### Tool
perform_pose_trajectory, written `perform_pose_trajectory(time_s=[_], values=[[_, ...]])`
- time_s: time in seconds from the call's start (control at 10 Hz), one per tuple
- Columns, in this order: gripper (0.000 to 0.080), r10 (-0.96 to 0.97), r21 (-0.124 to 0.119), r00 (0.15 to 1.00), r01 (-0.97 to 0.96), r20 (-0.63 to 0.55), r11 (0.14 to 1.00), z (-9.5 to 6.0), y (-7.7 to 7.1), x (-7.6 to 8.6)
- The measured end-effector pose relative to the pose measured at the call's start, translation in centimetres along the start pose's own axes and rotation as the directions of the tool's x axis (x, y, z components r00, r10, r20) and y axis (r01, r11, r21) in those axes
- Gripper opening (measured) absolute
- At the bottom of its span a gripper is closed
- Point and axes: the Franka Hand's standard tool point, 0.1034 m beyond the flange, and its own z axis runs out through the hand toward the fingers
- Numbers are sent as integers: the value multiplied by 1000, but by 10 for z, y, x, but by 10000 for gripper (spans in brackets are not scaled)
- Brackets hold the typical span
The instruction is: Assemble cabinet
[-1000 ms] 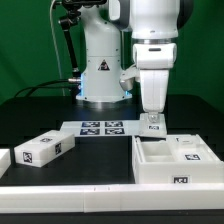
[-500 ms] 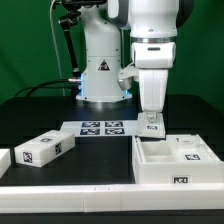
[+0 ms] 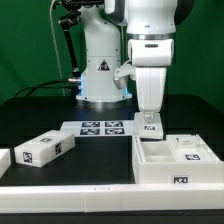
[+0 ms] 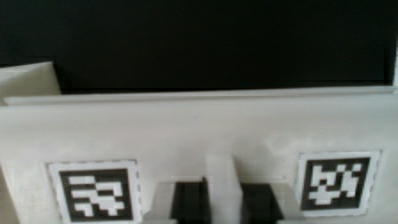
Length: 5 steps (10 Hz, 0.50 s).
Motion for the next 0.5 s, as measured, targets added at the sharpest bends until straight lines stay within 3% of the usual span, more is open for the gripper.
perform_pose_trajectory(time_s=[0.5], values=[[68,0,-3,1000,0,-5,1000,1,5,2]])
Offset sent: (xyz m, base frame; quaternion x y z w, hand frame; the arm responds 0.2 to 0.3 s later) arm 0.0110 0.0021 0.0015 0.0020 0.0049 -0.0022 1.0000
